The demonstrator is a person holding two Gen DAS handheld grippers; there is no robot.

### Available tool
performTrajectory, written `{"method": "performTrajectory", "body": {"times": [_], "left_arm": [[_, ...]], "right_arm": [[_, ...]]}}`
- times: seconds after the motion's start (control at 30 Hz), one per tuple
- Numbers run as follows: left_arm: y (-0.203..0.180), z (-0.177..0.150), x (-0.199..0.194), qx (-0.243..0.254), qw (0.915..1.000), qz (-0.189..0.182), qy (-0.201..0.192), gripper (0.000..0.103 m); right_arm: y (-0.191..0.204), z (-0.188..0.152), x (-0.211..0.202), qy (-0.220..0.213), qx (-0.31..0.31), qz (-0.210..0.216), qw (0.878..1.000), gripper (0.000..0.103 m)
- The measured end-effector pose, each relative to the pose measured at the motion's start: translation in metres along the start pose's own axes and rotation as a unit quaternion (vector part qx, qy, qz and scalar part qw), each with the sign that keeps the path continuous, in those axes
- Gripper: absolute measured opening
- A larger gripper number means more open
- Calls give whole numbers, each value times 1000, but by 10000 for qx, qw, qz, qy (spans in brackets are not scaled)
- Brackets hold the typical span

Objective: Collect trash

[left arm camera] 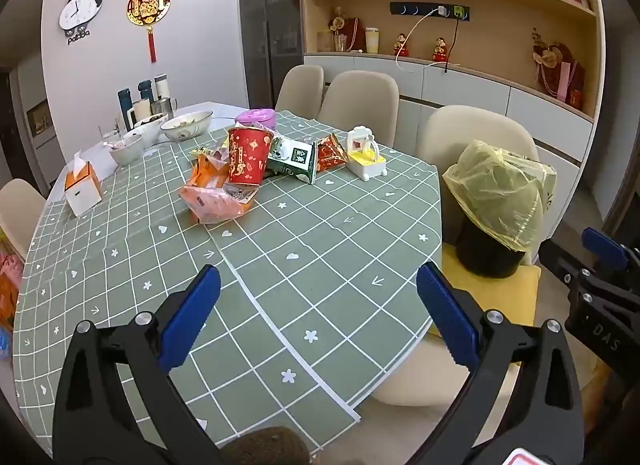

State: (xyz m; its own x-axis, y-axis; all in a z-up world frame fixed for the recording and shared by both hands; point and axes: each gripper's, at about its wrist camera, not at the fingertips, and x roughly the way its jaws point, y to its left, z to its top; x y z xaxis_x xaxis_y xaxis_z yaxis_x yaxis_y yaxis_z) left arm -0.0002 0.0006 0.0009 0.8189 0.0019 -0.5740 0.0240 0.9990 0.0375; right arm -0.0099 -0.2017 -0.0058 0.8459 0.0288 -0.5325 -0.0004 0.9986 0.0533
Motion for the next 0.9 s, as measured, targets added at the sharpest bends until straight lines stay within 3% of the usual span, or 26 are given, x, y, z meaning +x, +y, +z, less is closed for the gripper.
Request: {"method": "performTrajectory", "body": {"times": [0.9], "left_arm": [[5,3,-15,65,9998,-73,-186,94]], "right_arm": [[3,2,-7,-62,-7,-62,10000,73]]}}
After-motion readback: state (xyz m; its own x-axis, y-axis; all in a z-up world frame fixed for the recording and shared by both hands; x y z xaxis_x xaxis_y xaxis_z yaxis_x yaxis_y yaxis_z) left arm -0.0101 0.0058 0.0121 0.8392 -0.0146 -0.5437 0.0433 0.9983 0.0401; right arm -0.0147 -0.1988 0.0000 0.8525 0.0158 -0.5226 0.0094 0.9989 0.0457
